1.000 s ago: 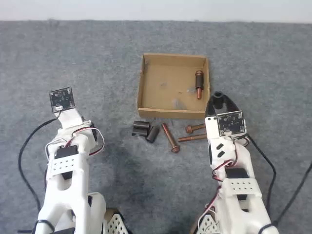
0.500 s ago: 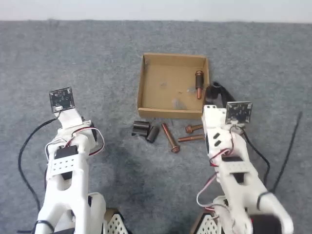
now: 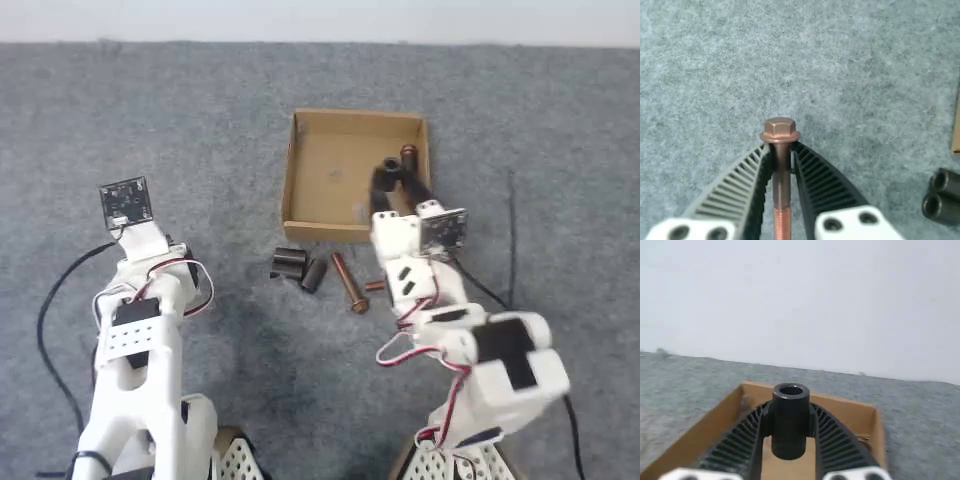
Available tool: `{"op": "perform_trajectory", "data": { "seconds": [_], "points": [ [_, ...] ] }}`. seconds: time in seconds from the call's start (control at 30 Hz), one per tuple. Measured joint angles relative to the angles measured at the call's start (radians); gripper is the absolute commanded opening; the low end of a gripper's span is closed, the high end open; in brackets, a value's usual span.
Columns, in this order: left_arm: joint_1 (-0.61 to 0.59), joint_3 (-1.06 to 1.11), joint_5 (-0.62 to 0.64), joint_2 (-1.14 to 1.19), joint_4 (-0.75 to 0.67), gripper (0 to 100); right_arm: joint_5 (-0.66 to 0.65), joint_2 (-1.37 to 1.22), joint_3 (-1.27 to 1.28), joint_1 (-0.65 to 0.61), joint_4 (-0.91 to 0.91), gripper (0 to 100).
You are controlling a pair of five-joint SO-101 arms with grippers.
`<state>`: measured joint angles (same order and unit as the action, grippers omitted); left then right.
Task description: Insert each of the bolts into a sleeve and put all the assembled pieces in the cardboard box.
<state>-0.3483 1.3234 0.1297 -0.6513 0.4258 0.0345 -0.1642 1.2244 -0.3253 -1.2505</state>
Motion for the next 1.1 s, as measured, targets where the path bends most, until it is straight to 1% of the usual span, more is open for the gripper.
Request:
{"op": "perform_trajectory", "data": {
  "seconds": [0.17, 0.43, 0.6, 0.87, 1.1],
  "points": [
    [0.000, 0.002, 0.000, 0.000, -0.008, 2, 0.000, -0.107, -0.060, -0.058, -0.025, 0.7],
    [0.000, 0.002, 0.000, 0.000, -0.009, 2, 0.000, -0.129, -0.023, -0.163, -0.044, 0.7],
    [0.000, 0.002, 0.000, 0.000, -0.009, 2, 0.000, -0.129, 0.078, -0.198, -0.149, 0.7],
    [0.000, 0.002, 0.000, 0.000, -0.009, 2, 0.000, -0.129, 0.293, -0.302, -0.377, 0.7],
    [0.000, 0.002, 0.000, 0.000, -0.009, 2, 0.000, -0.129, 0.374, -0.319, -0.456, 0.7]
  ]
}}
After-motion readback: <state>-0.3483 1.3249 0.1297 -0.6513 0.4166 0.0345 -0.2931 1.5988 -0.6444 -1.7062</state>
